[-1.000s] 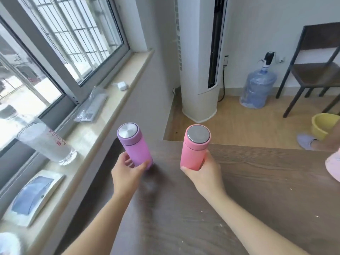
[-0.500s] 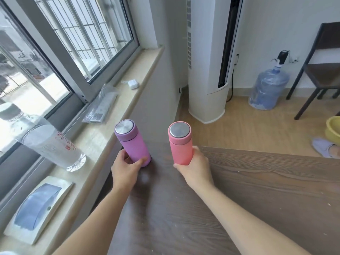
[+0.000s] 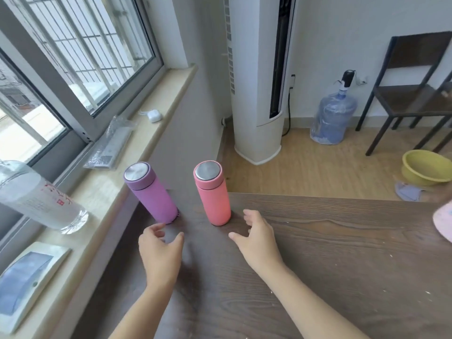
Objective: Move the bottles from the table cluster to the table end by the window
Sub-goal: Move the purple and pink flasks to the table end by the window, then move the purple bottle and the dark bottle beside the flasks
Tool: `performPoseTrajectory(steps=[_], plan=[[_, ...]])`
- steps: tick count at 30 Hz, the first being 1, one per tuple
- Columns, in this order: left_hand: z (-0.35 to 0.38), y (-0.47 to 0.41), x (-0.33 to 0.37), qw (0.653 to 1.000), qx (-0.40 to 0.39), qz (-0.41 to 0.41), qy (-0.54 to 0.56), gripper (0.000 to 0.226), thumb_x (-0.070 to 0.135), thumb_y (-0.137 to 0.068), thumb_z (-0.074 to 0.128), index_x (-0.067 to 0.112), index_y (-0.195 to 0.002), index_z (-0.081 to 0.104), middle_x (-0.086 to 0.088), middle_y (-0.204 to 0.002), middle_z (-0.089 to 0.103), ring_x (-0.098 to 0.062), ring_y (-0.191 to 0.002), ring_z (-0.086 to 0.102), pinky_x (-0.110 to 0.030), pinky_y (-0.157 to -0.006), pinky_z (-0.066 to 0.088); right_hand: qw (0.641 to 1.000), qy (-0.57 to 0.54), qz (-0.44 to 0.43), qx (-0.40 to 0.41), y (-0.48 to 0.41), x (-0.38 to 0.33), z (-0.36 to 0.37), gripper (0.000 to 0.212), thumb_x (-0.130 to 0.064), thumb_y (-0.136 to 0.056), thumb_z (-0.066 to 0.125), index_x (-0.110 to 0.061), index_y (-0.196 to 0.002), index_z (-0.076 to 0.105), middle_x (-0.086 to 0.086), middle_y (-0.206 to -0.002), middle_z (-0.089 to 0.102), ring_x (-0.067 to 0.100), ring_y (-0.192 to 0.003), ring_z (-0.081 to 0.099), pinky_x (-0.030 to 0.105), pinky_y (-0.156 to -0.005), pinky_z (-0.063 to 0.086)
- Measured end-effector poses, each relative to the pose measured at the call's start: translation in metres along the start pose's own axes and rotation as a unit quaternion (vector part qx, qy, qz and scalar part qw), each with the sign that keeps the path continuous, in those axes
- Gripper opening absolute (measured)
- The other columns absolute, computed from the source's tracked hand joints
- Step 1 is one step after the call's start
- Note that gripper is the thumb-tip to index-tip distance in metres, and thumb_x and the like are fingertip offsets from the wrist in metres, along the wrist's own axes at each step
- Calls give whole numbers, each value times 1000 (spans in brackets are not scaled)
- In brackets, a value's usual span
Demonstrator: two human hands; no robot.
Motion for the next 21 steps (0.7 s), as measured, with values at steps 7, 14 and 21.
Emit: performPoseTrajectory(steps=[7,14,21], plan=[[58,111,38,973,-158,164,-25,23,12,-84,85,27,-96,72,8,-93,67,-3,-86,59,-6,-75,41,997,64,4,53,46,57,-97,38,-29,-85,79,-25,-120,66,-8,-109,65,12,-103,62,32,-92,52],[142,233,98,913,-303,272,-32,25,22,-84,86,31,-105,76,20,-99,68,-5,-96,63,-10,-76,44,986,46,59,152,98,127,-213,33,-27,-80,83,-25,-110,70,-8,-97,68,13,-88,65,35,-85,56],[227,370,157,846,-415,333,-34,37,25,-85,84,27,-121,76,19,-108,69,0,-98,67,-16,-79,48,966,20,124,227,165,205,-334,31,-19,-76,86,-20,-106,75,-7,-89,69,12,-81,66,35,-82,57]])
Point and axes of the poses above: each hand's wrist, its own y-axis away from the middle knuckle, its own z-axis out of the palm, x = y × z, the point moved 2 cm from there along -y, towards the middle knuckle
